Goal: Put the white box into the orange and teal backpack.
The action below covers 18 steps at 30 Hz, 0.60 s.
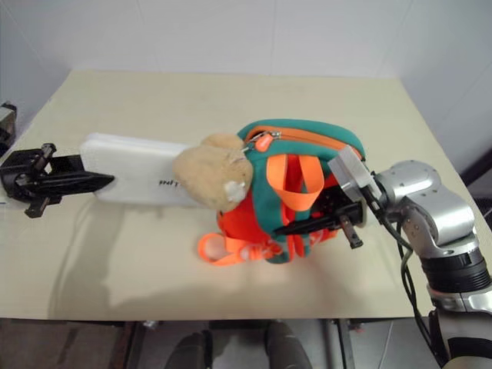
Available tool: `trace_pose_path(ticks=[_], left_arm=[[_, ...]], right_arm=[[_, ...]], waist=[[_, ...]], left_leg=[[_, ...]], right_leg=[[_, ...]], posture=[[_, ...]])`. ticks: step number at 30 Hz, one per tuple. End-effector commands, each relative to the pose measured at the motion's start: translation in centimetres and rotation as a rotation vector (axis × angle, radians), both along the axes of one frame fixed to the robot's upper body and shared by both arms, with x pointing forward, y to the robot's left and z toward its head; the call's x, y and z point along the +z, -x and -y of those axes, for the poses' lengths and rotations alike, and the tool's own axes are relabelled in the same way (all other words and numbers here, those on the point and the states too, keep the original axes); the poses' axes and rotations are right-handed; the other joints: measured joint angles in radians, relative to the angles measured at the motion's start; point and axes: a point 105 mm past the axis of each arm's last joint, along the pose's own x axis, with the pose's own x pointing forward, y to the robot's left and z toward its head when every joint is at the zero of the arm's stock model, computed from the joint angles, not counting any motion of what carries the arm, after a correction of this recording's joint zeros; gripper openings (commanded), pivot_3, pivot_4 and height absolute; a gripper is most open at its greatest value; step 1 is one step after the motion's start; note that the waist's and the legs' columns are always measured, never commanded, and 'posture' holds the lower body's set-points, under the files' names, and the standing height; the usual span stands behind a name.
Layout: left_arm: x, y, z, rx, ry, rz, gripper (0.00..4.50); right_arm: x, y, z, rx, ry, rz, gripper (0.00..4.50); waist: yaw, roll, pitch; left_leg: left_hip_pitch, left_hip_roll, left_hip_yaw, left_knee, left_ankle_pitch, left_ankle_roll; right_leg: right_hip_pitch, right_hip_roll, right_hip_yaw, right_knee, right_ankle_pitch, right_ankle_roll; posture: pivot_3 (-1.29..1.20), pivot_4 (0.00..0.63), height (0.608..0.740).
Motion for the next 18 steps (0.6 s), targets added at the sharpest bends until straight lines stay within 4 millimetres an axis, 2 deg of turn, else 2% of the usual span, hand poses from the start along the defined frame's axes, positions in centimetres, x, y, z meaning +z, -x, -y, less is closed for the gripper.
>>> trace_pose_path(ticks=[1,4,7,11,14,18], left_arm=[[0.1,-0.5,1.8,-0.030,-0.085,0.067,1.28],[0.1,-1.8,3.8,-0.019,-0.066,0.066,1.28],[-0.2,-2.1,6.2,-0.072,-0.055,0.065,1.28],[-0.7,-3.0,8.5,-0.077,-0.037,0.063,1.28],[-1.5,-3.0,11.1,-0.135,0.015,0.022,1.28],[-2.5,-2.9,13.3,-0.178,0.018,-0.020,1.28]], right_arm=[[0.4,0.7,-0.2,0.048,0.000,0.038,0.04],[0.3,0.4,-0.4,0.031,0.001,0.044,0.04],[0.3,0.4,-0.4,0.024,-0.002,0.047,0.04],[0.3,0.3,-0.6,0.020,-0.005,0.049,0.04],[0.2,0.2,-0.7,0.010,-0.008,0.050,0.04],[0.1,0.0,-0.9,0.001,-0.011,0.048,0.04]], waist=[[0.001,0.000,0.000],[0.001,0.000,0.000],[0.000,0.000,0.000],[0.000,0.000,0.000],[0.001,0.001,0.000],[0.000,0.001,0.000]], left_leg=[[0.000,0.000,0.000,0.000,0.000,0.000],[0.000,0.000,0.000,0.002,0.000,0.001],[0.000,0.000,0.000,0.005,-0.001,0.001],[0.000,0.000,0.000,0.006,-0.001,0.001],[0.001,0.000,-0.001,0.007,-0.001,0.001],[0.001,0.000,-0.002,0.008,-0.001,0.001]], right_leg=[[0.000,0.000,0.000,0.000,0.000,0.000],[0.001,0.000,0.000,0.001,0.000,0.001],[0.001,0.000,0.001,0.004,0.000,0.001],[0.001,0.001,0.001,0.005,0.000,0.001],[0.002,0.001,0.001,0.006,0.000,0.002],[0.003,0.001,0.001,0.005,0.000,0.002]], posture=[[0.00,0.150,0.740],[0.00,0.150,0.740],[0.00,0.150,0.740],[0.00,0.150,0.740],[0.00,0.150,0.740],[0.00,0.150,0.740]])
